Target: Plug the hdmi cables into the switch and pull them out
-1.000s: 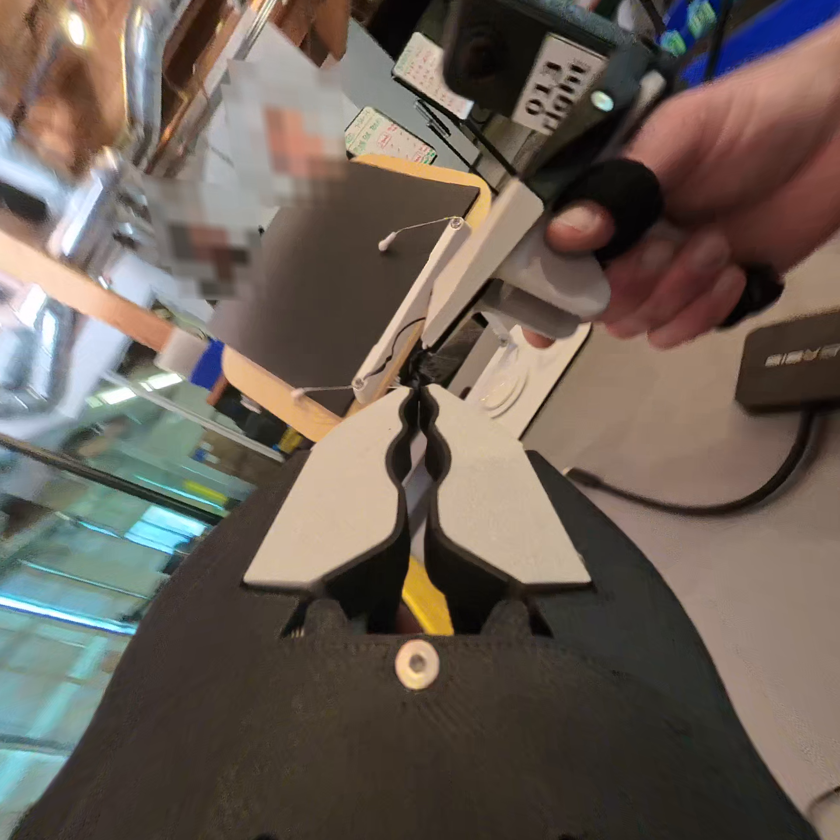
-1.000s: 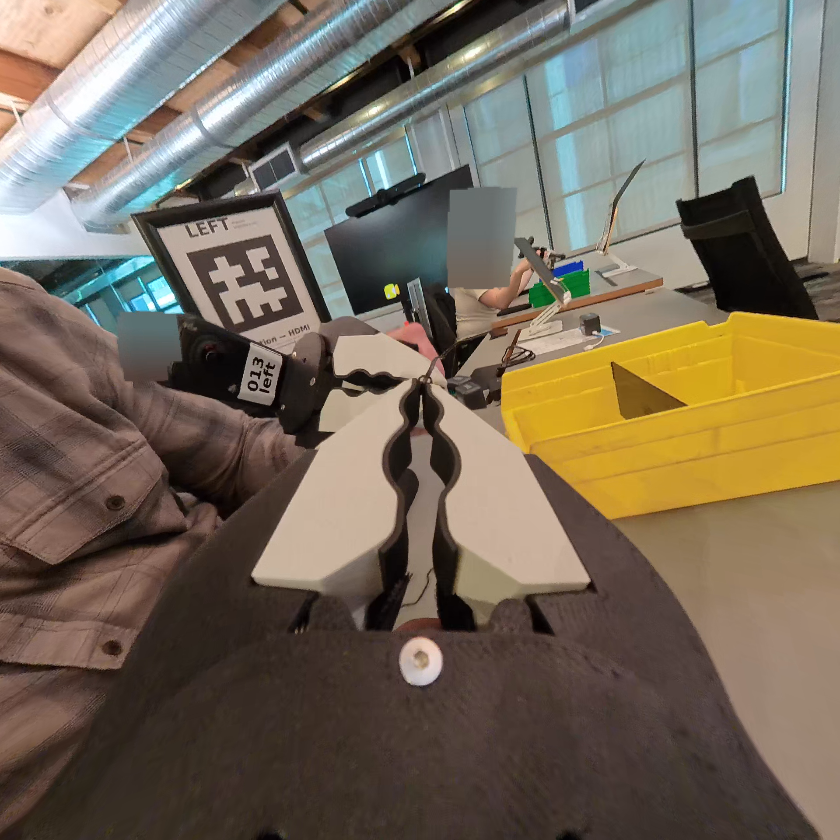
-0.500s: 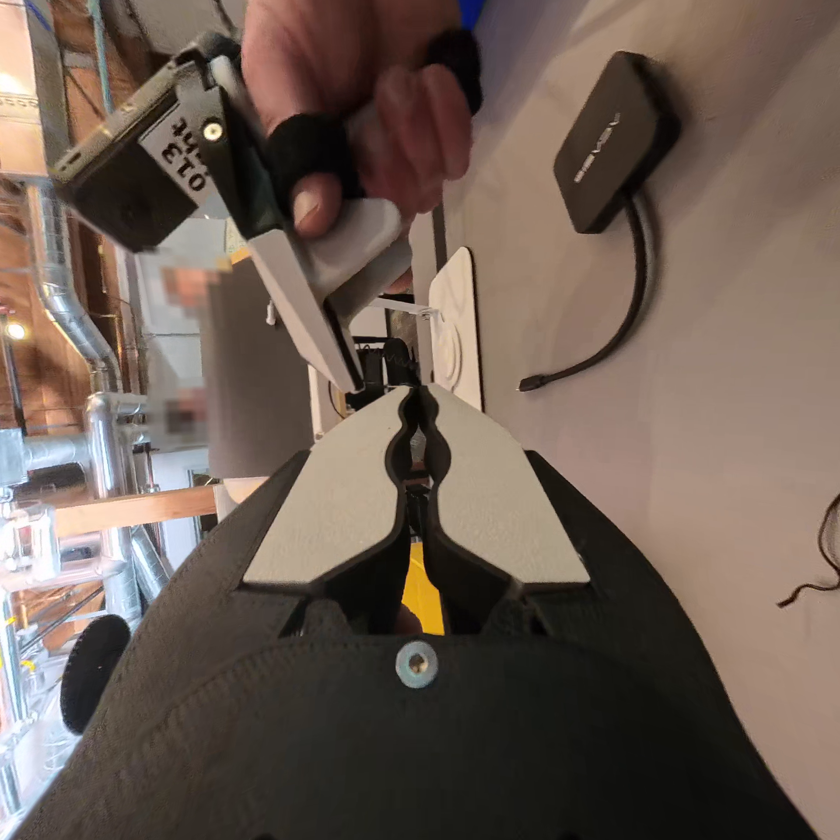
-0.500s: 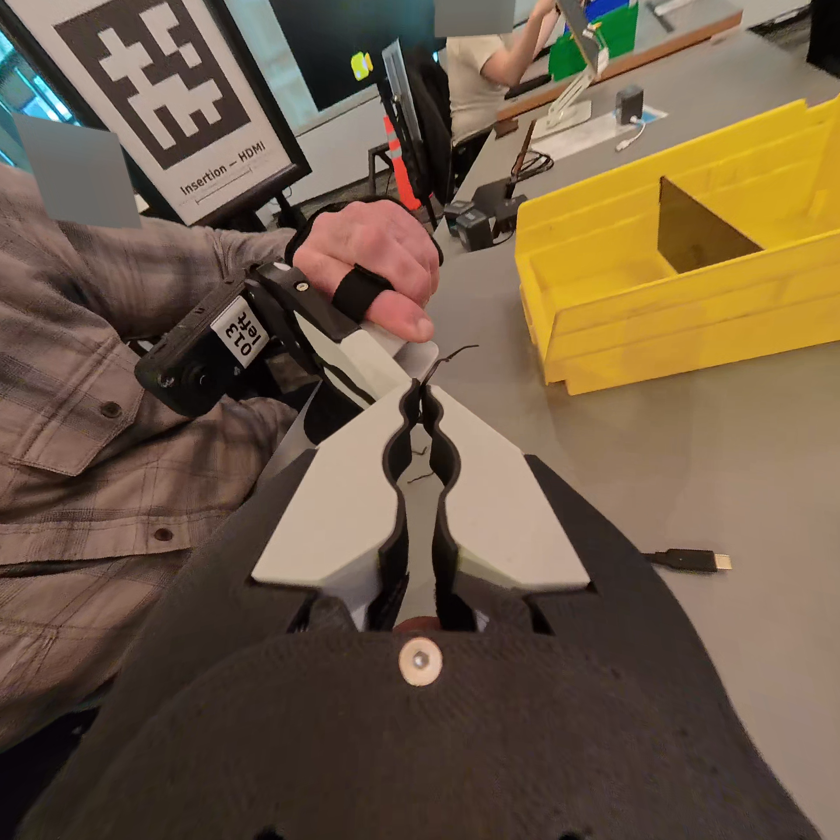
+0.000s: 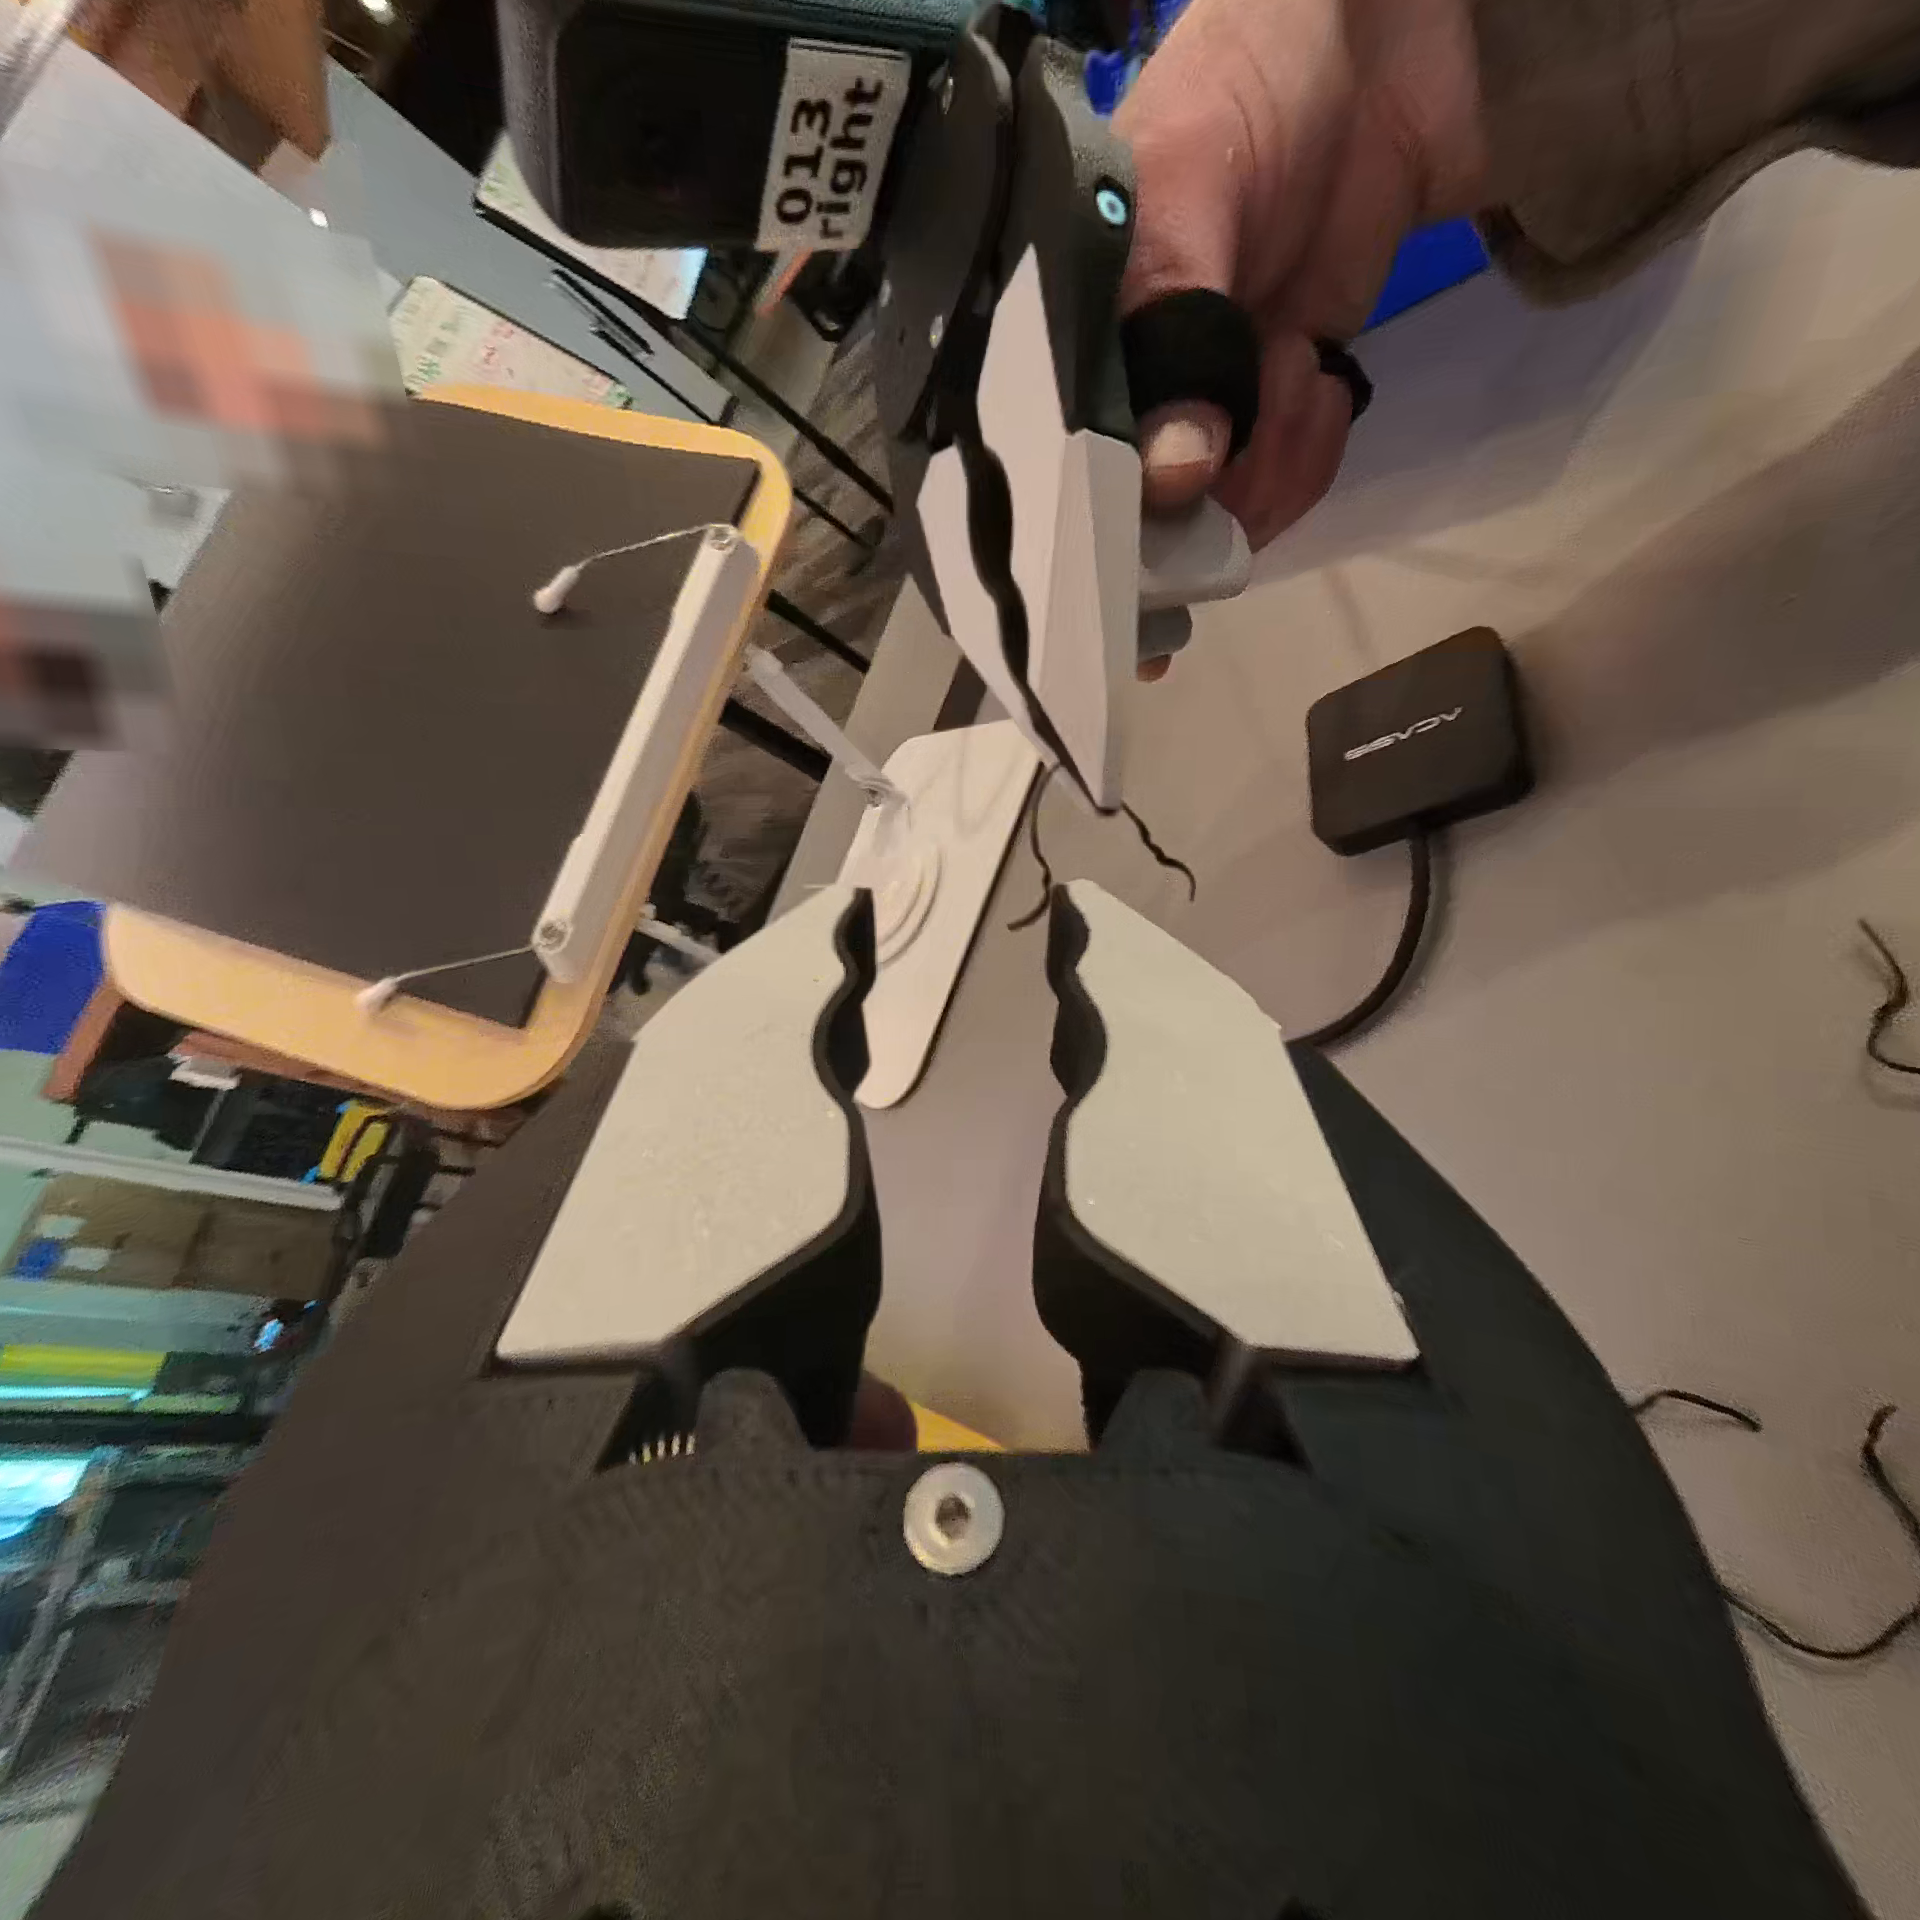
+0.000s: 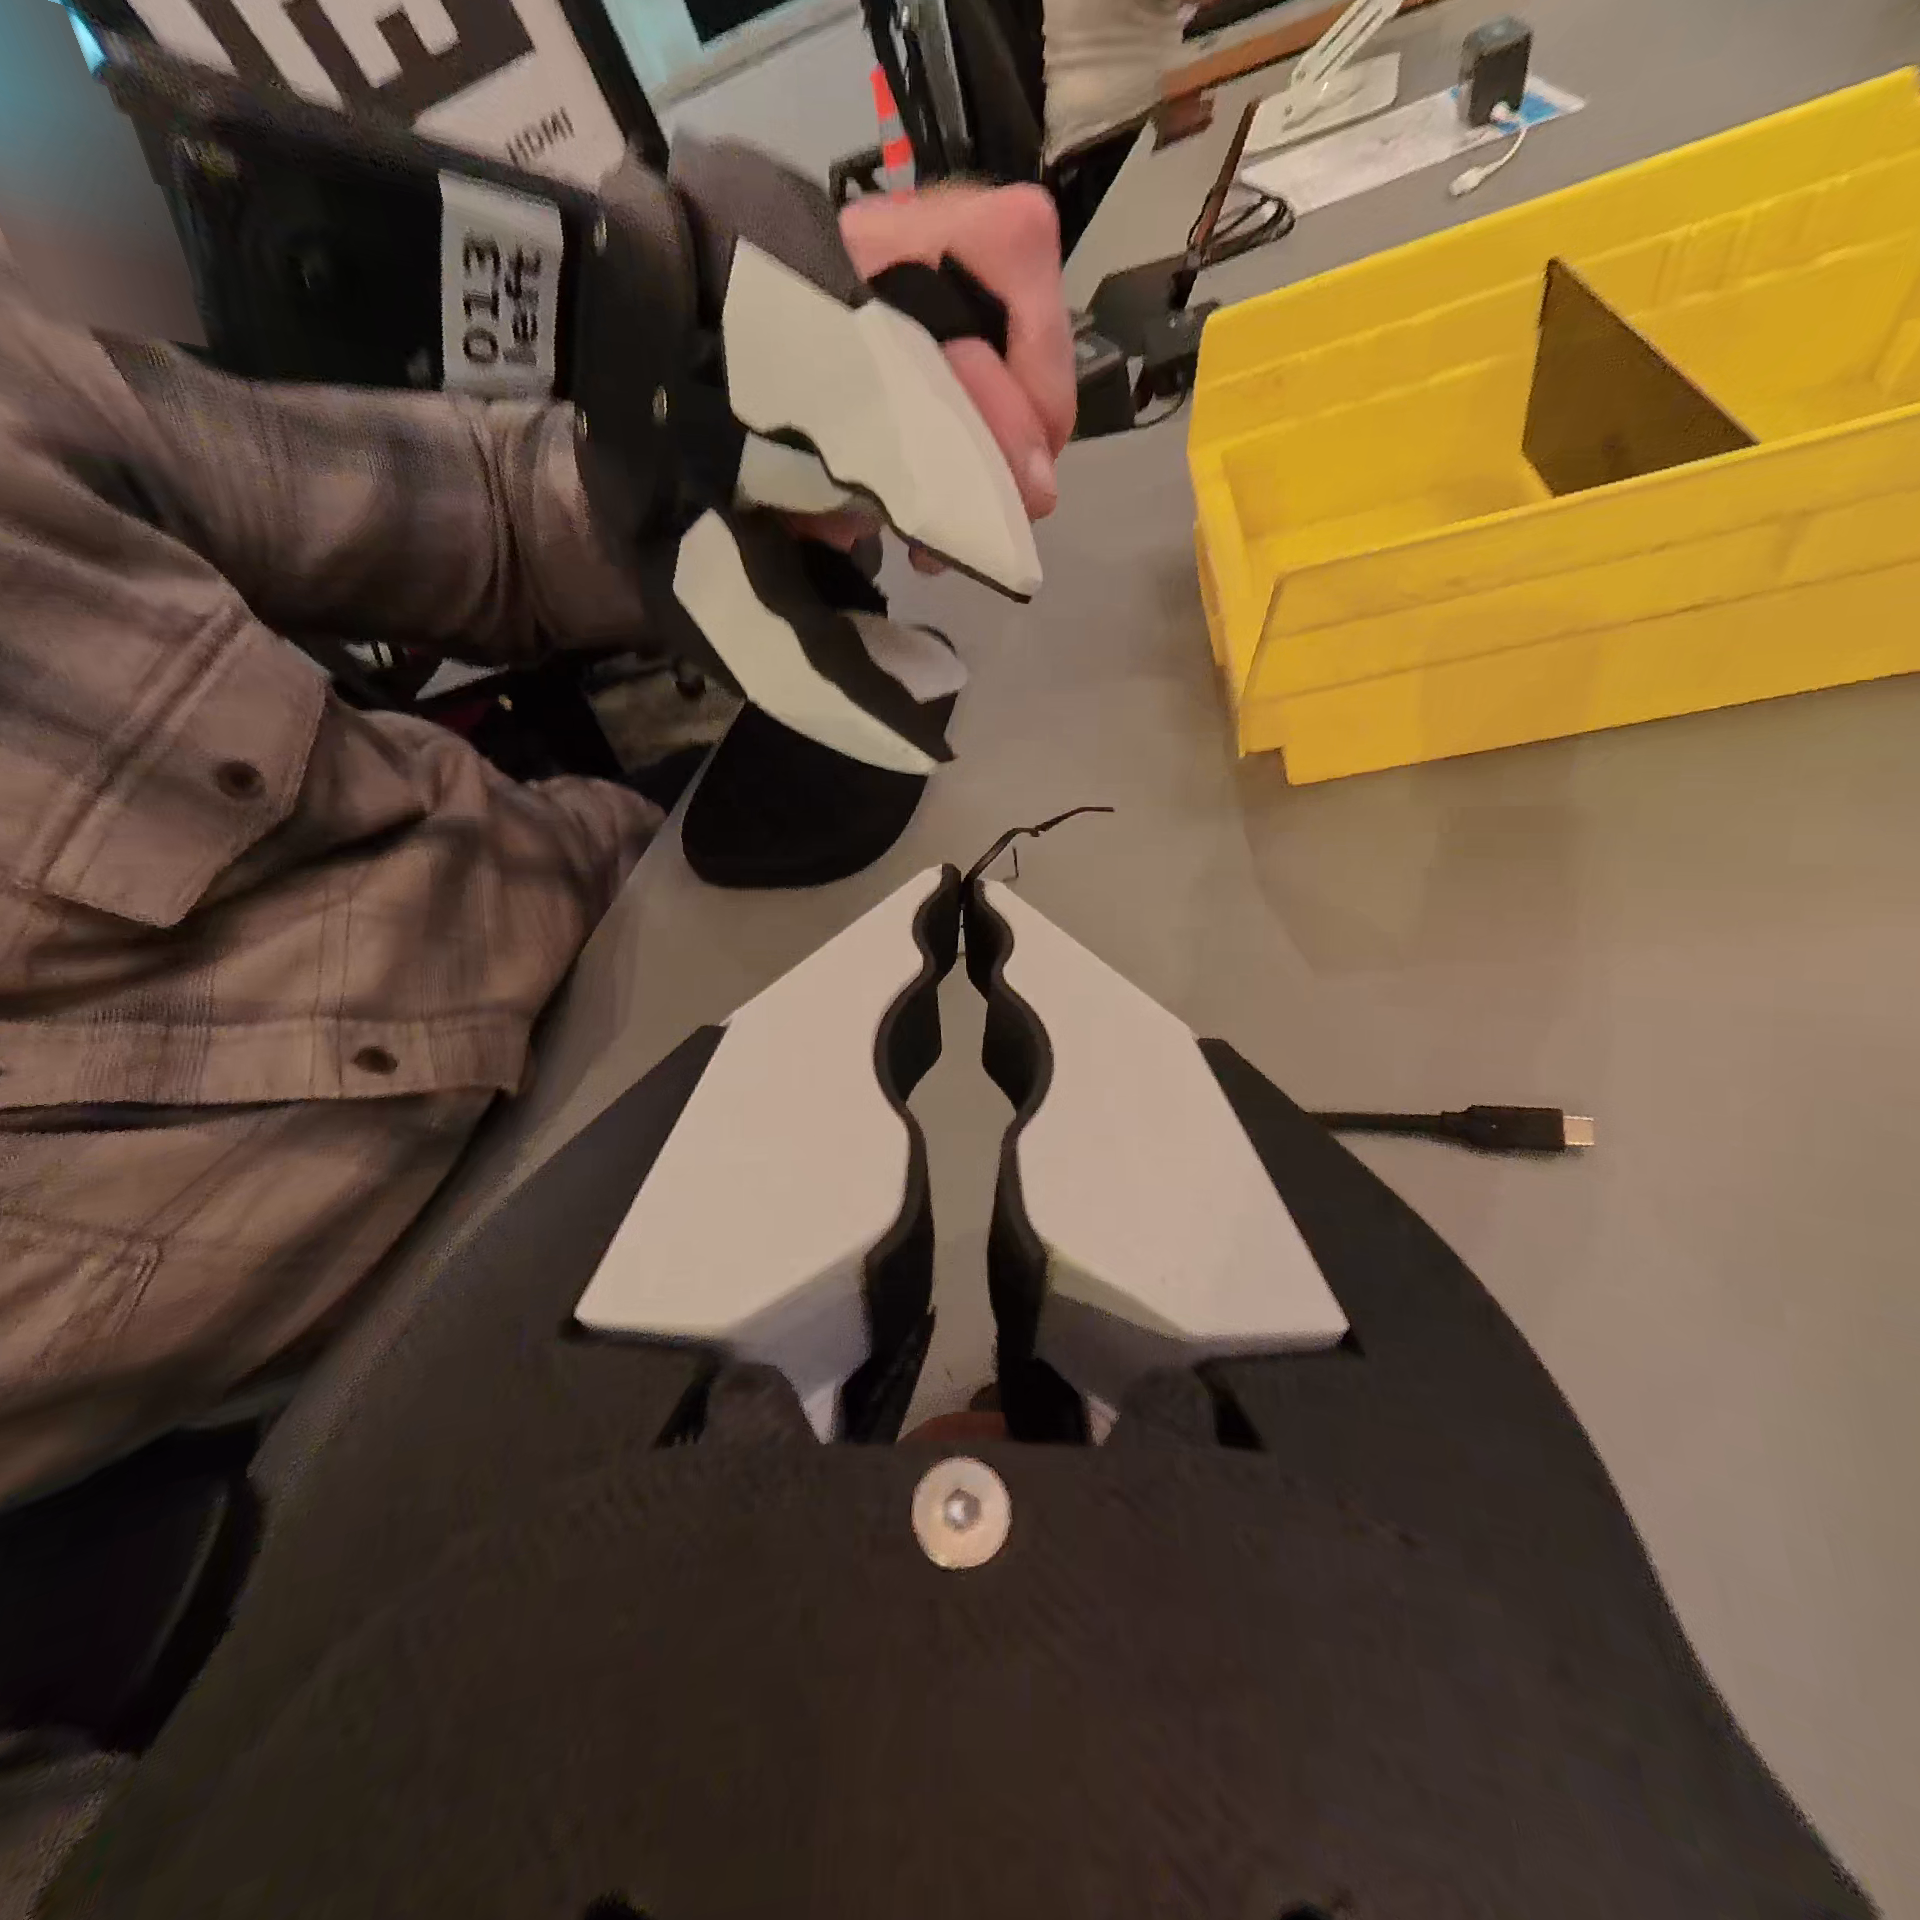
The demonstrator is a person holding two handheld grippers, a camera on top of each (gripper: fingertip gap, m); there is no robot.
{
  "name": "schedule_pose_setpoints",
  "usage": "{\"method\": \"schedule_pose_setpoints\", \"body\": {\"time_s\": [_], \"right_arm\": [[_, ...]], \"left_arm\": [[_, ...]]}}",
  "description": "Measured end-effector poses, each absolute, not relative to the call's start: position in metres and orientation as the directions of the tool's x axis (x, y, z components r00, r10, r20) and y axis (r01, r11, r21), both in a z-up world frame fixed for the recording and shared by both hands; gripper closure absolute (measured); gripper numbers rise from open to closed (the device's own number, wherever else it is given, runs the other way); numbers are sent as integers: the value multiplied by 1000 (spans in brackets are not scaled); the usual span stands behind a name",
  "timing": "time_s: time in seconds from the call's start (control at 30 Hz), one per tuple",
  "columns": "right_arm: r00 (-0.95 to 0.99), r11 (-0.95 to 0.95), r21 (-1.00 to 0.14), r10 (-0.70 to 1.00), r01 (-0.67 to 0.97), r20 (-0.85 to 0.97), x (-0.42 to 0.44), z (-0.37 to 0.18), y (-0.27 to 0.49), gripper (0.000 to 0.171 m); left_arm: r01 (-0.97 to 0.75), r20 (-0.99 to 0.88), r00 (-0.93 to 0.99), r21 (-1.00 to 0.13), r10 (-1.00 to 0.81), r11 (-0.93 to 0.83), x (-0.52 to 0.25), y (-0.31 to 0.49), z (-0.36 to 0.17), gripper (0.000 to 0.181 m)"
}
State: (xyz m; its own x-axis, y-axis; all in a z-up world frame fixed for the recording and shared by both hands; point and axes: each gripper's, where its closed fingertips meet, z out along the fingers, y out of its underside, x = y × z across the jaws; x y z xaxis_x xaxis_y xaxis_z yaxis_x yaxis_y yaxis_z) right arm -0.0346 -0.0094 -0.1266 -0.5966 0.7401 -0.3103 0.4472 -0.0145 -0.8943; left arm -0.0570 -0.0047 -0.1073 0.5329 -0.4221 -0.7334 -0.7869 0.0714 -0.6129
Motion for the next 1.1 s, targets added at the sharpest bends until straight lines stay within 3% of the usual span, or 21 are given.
{"method": "schedule_pose_setpoints", "body": {"time_s": [0.23, 0.5, 0.63, 0.77, 0.93, 1.0, 1.1], "right_arm": [[-642, 77, -881, 714, 467, -279, -26, -134, -21, 171], [-614, 72, -891, 749, 448, -249, -33, -134, -15, 171], [-583, 91, -906, 791, 413, -187, -32, -128, -2, 147], [-548, 270, -845, 836, 461, -32, -21, -151, 15, 119], [-577, 401, -646, 813, 650, -76, 5, -212, 22, 139], [-600, 420, -593, 788, 687, -136, 11, -230, 15, 150], [-614, 447, -544, 771, 710, -169, 11, -249, 9, 154]], "left_arm": [[-852, -717, 392, -519, -577, 66, -45, 2, -141, 168], [-814, -677, 459, -580, -575, 33, -47, 6, -149, 179], [-762, -618, 559, -645, -552, -50, -63, 14, -149, 180], [-739, -590, 616, -662, -522, -125, -79, 20, -155, 180], [-686, -516, 708, -664, -482, -298, -95, 33, -177, 180], [-635, -460, 761, -672, -457, -381, -99, 42, -191, 180], [-570, -397, 816, -672, -421, -473, -102, 56, -210, 180]]}}
